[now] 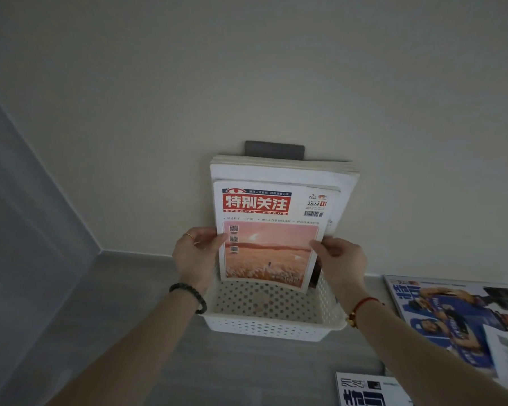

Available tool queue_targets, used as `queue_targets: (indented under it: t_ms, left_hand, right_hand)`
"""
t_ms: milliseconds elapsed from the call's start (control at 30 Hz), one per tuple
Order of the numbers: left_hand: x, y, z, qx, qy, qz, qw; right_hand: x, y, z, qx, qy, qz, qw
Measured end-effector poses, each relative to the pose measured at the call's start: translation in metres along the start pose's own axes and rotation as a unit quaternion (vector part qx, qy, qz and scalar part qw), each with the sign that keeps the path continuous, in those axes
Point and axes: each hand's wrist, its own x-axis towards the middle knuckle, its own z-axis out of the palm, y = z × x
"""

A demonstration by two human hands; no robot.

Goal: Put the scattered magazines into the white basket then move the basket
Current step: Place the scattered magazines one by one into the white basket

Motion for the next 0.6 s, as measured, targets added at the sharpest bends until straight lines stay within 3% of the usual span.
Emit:
queue_targets:
  t_ms: [267, 600]
  left_hand:
    - [-0.010, 0.001, -0.001, 0.009, 0.000, -0.002, 1.000]
    - [-0.123, 0.012, 0.008, -0.018, -0.116, 0.007, 0.993]
  right_hand:
    - [-0.004, 0.007, -0.018, 0.014, -0.011, 0.023, 1.000]
    - [-0.067, 0.059, -0.162, 0.038, 0.010, 0.051, 0.998]
